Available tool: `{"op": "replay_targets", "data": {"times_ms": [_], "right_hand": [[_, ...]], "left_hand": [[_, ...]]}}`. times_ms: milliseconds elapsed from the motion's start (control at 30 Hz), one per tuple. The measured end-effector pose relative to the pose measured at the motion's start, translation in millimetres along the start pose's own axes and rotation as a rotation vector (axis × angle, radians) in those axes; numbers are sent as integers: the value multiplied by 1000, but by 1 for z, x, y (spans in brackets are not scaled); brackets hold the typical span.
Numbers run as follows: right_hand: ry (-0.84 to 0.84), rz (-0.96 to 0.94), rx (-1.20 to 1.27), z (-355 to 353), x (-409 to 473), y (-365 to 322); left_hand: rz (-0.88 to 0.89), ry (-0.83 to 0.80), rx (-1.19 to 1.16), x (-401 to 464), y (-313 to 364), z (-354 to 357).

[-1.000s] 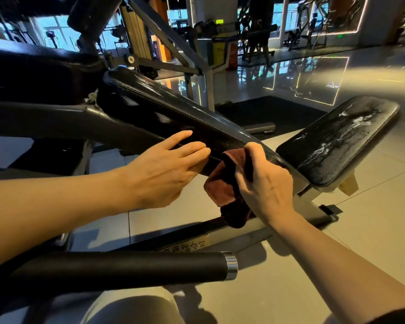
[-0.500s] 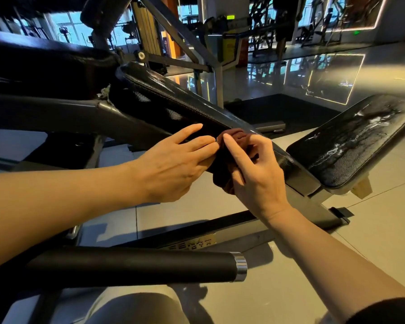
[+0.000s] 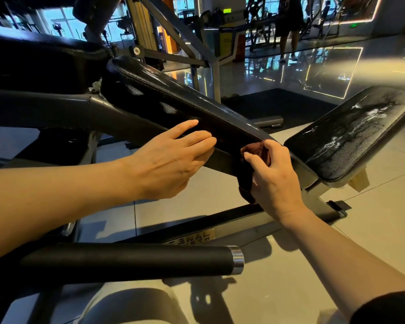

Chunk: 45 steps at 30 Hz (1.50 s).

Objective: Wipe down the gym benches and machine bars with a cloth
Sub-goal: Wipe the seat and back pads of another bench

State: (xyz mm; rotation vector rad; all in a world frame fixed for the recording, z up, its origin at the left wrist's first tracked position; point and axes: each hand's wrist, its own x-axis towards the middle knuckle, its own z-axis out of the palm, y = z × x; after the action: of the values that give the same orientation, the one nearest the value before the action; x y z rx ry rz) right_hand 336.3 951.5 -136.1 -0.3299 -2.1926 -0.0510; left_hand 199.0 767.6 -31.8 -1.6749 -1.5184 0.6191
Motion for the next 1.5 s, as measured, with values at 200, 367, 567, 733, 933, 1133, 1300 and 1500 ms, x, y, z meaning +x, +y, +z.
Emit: {"op": "replay_targets", "data": {"times_ms": [200,367,567,733,933,1133,1300,1500], "right_hand": [[175,-112,65,0,15,-20],[163,-76,40,2,24,-22],[76,108,34,1,2,9],[119,47,66,-4,7,-5],[-4,88,48,0,8,3],[14,228,86,3,-5,33],[71,78,48,5,4,17],[32,240,52,10,-11,40]], "left_hand": [[4,29,-22,1,2,1],[-1,-7,-19,1,2,0],[-7,-74,44,-2,5,2],[63,-71,25,2,1,-9],[129,-93,-28,29,19,-22],[84,-244,-90,45,53,-10],[-7,-324,-128,53,50,-12],[-23,-417,-66,49,49,-11]]}}
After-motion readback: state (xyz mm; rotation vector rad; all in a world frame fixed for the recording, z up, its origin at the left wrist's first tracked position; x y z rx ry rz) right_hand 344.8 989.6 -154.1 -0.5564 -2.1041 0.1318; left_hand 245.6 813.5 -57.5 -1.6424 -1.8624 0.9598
